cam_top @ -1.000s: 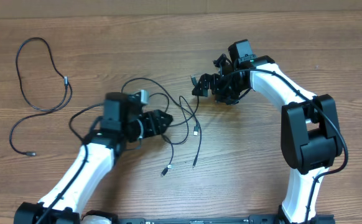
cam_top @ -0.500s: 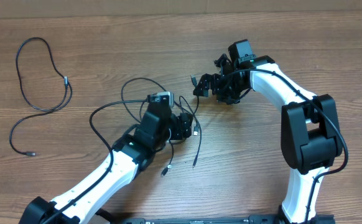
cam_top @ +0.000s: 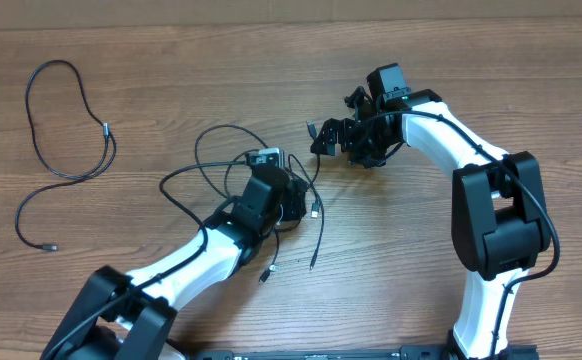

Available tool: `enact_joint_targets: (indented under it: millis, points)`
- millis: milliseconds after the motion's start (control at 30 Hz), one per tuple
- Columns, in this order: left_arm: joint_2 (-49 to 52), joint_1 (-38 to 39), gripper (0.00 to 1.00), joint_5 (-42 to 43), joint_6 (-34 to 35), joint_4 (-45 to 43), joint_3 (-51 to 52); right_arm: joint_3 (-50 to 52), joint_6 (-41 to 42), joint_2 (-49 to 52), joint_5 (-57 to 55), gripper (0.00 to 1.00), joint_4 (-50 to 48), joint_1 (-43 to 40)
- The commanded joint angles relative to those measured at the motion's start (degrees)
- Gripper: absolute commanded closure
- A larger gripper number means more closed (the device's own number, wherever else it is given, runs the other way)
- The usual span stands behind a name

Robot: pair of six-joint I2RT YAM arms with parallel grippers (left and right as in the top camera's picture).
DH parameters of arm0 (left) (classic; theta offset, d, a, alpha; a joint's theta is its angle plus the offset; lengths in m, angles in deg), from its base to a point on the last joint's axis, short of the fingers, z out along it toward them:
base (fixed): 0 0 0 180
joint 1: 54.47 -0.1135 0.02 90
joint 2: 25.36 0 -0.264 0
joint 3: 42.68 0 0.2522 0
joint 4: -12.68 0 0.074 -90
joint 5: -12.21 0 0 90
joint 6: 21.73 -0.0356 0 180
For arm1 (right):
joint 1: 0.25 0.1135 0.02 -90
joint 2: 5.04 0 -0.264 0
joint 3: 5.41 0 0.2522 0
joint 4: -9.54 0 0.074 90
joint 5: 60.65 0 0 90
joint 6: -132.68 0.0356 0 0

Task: Untangle cables

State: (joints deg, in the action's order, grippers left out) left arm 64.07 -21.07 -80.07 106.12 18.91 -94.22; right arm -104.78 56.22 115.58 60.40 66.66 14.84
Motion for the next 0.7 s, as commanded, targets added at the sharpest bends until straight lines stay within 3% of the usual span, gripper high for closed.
enact_joint_targets:
  millis: [0,67,133,200,367,567,667]
  points:
    - [0.5,0.4,0.65,-0.9,0.1,-1.2,-0.2,-1.4,0.2,0.2,-0.3,0.00,-0.2,0.4]
    - [0.5,0.4,0.71,-0.9,0.1,-2.4,-0.2,-1.4,0.2,0.2,-0.3,0.00,-0.2,0.4]
    - [0.5,0.3,0.64,-0.9,0.1,-4.3,-0.2,-1.4,0.2,0.2,-0.3,0.00,-0.2,0.4]
    - [0.5,0.4,0.62,-0.9,0.1,-6.1,-0.2,-1.4,0.1,0.2,-0.3,0.00,-0.2,0.4]
    - [0.5,0.4,0.80,-0.9,0.1,-7.4,-0.2,-1.4,0.1,0.2,-0.4,0.00,-0.2,0.4]
    - [1.4,1.0,0.83,0.8,1.2,-4.4,-0.2,-1.4,0.2,0.2,-0.4,0.00,-0.2,0.4]
    - [1.4,1.0,0.96,1.0,1.2,-4.3,-0.2,-1.4,0.2,0.2,-0.3,0.00,-0.2,0.4]
